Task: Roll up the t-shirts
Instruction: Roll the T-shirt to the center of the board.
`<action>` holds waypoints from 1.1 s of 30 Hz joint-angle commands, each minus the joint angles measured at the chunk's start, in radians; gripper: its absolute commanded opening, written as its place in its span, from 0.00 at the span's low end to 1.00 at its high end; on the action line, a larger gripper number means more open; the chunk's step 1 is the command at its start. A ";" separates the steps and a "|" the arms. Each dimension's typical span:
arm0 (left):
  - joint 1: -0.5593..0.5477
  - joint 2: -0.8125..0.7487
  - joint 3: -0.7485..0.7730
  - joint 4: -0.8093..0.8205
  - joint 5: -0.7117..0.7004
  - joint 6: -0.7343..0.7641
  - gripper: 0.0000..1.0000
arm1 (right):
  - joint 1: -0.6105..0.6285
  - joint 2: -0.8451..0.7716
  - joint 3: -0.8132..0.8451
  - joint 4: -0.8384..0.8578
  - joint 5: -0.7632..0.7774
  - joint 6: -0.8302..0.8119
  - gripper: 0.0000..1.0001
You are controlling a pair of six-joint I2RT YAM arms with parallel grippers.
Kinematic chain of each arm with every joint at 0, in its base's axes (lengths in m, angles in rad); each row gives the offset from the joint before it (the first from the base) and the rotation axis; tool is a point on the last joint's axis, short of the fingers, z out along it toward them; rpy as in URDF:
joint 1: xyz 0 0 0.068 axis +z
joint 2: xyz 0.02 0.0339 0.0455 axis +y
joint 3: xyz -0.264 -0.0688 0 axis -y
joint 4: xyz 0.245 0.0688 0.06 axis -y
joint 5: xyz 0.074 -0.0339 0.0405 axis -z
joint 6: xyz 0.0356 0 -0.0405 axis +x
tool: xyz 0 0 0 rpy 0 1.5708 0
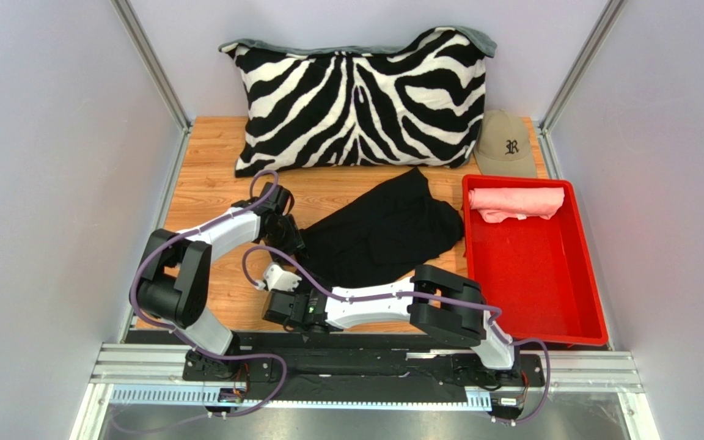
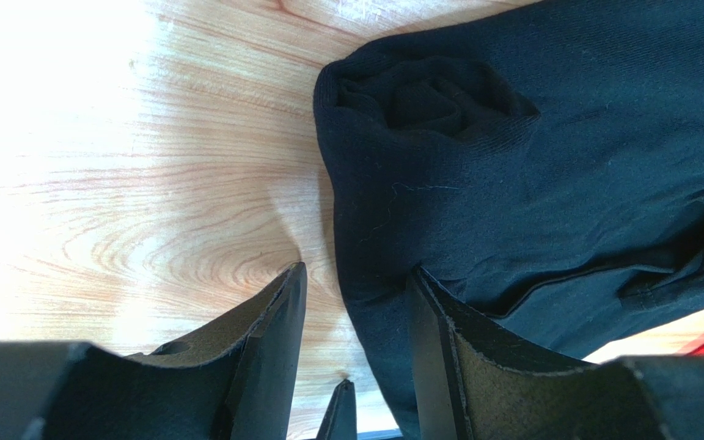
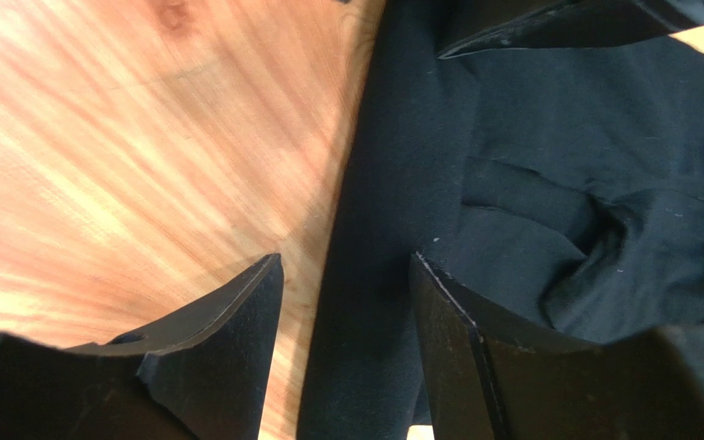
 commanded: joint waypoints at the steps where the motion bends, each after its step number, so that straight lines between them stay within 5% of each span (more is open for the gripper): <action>1: -0.001 0.014 0.026 -0.022 -0.038 0.026 0.53 | -0.003 0.031 0.023 -0.053 0.035 0.023 0.59; 12: -0.001 0.016 0.026 -0.025 -0.041 0.027 0.53 | -0.026 0.043 -0.023 -0.069 0.052 0.097 0.53; 21: 0.000 0.013 0.026 -0.025 -0.032 0.029 0.54 | -0.077 -0.085 -0.175 0.100 -0.084 0.124 0.41; 27: 0.034 -0.050 0.026 0.008 0.026 0.061 0.60 | -0.144 -0.225 -0.293 0.244 -0.332 0.184 0.34; 33: 0.086 -0.161 0.012 0.034 0.103 0.113 0.64 | -0.310 -0.319 -0.438 0.449 -0.758 0.380 0.33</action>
